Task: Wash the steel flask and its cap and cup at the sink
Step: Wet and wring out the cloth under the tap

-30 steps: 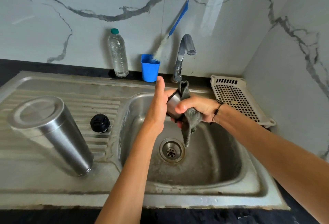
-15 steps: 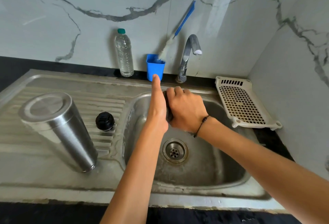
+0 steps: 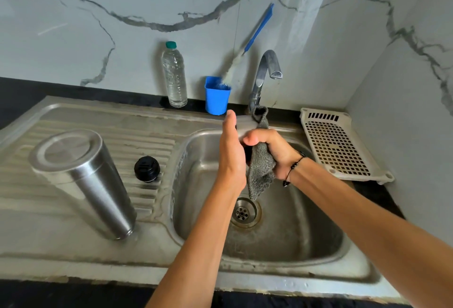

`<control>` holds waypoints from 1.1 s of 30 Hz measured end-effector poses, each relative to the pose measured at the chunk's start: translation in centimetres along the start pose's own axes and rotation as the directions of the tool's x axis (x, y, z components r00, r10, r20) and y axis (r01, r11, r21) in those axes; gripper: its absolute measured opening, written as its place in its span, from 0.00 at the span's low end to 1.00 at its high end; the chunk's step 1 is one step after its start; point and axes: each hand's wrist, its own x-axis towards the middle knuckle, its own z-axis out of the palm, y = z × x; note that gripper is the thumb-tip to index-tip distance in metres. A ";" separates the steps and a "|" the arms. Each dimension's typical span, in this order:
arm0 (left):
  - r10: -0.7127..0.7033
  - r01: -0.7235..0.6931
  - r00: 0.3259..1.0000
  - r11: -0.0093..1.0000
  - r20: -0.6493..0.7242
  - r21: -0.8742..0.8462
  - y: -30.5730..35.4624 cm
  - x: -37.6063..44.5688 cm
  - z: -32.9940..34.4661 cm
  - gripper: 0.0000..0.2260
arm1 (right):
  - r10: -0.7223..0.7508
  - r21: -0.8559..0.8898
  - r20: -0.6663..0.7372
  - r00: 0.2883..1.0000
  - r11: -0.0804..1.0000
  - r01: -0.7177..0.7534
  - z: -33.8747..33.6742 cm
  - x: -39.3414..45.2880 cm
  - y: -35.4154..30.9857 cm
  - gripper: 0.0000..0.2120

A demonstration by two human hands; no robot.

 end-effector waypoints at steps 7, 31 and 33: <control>0.364 -0.430 0.897 0.579 0.253 0.693 -2.0 -0.1 -0.3 0.24 | 0.069 0.131 -0.077 0.995 0.990 -0.059 -0.6 0.1 0.9 0.12; -0.147 0.146 0.978 0.989 -0.148 -0.015 -0.1 0.4 -1.0 0.33 | -0.687 -0.915 -0.067 0.724 0.331 0.230 0.9 0.9 2.1 0.24; -0.102 0.107 0.988 0.993 -0.120 0.042 0.0 0.3 -0.6 0.32 | -0.622 -0.838 -0.223 0.751 0.516 0.178 1.6 1.5 1.1 0.21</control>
